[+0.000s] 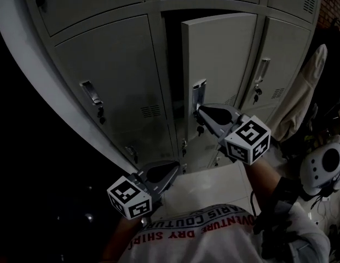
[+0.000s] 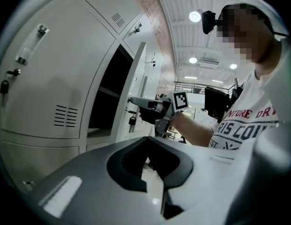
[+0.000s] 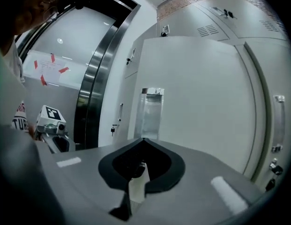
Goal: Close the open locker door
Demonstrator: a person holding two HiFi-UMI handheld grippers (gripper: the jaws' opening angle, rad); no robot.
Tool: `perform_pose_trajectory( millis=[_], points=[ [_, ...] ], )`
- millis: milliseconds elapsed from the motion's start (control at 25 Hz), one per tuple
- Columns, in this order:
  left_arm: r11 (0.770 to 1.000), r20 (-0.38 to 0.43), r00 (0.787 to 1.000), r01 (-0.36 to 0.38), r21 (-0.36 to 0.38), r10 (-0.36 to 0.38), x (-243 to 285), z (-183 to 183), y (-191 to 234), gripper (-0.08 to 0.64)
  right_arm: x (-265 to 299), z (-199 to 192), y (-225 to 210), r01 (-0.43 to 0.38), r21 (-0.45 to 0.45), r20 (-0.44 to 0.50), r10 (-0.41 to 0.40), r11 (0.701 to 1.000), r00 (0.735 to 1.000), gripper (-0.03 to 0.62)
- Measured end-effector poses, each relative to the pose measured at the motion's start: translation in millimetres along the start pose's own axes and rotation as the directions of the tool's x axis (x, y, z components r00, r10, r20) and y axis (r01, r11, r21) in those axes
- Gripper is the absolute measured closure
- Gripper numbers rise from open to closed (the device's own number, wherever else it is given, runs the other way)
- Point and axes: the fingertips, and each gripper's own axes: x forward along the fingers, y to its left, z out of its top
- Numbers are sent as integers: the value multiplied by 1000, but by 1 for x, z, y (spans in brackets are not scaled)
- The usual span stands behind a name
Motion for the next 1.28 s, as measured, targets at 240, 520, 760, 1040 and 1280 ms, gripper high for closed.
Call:
perform_pose_trajectory(
  millis=[240,520,760,1040,1280],
  points=[
    [998,4,998,-58,-32,58,-18,-4,28,555,53,-2,-26,31,11,-18,-31,999,999,614],
    [995,21,995,-97,-39,98,-34,-4,43,555,87,3,-54,101,-17,-29,-101,995,994,614],
    [993,29,993,-113,-31,114,-41,-1,44,555,89,3,-59,119,-26,-31,-120,993,992,597],
    [996,36,996,-84,-20,84,-33,4,37,555,53,-6,-29,76,-22,-44,-77,997,996,600],
    [999,52,998,-28,-17,29,-22,2,16,555,-12,-37,12,17,-28,-114,-20,999,993,598]
  ],
)
